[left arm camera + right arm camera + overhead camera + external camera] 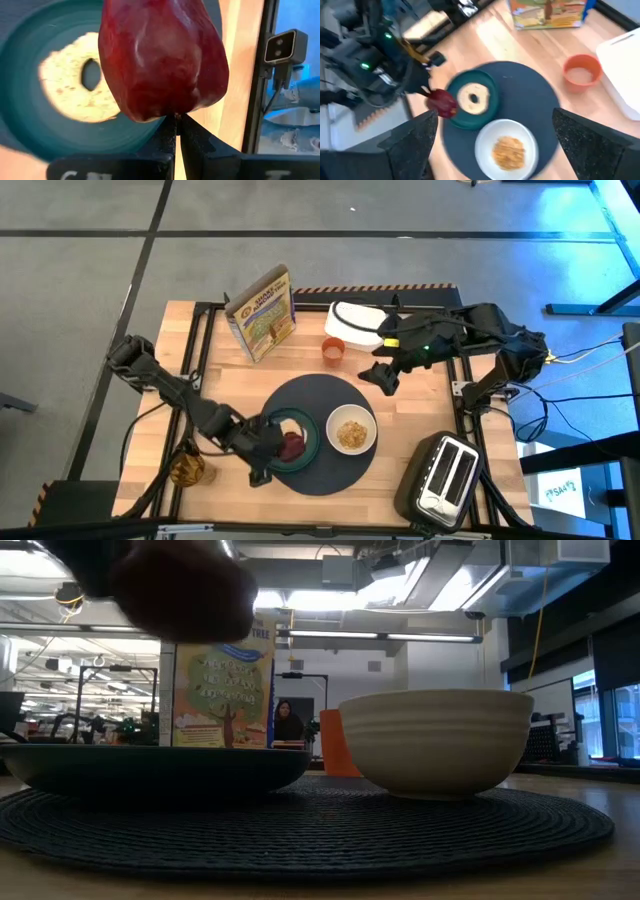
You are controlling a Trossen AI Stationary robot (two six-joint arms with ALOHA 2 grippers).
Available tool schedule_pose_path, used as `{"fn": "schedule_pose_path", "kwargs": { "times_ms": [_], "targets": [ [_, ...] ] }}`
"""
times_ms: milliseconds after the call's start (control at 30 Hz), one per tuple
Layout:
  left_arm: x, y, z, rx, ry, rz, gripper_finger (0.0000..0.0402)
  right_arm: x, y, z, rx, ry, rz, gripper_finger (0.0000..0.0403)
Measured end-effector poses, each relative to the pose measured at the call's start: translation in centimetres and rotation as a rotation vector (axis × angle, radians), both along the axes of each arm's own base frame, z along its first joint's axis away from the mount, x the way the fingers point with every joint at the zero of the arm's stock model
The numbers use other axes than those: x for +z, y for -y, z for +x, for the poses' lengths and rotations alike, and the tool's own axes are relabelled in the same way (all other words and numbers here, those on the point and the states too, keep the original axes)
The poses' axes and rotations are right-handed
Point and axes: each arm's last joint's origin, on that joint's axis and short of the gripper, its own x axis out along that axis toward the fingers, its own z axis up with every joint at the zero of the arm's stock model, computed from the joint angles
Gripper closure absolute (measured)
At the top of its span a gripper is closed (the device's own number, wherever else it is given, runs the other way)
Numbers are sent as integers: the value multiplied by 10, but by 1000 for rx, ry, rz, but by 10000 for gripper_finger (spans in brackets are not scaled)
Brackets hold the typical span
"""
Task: Arrange a breakfast setting
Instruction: Put the red apple on the dark green plate, then put the orange cup on the black mat
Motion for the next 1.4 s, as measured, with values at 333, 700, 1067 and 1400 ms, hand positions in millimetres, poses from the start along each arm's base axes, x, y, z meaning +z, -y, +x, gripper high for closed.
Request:
{"fn": "schedule_pose_path", "kwargs": {
  "times_ms": [333, 700, 1067, 1400],
  "targets": [
    [-48, 6, -5, -50, -38, 33, 391, -8, 2, -4, 65, -107, -124, 24],
    [-69, 11, 2, -91, -91, 39, 357, -11, 12, -1, 112, -151, -251, 24],
    [-32, 3, 16, 52, -173, 10, 289, -72, 73, 29, 166, -357, -272, 24],
    [40, -41, 24, 149, -280, 254, 285, -151, 145, 65, -22, -242, -231, 24]
  ]
}}
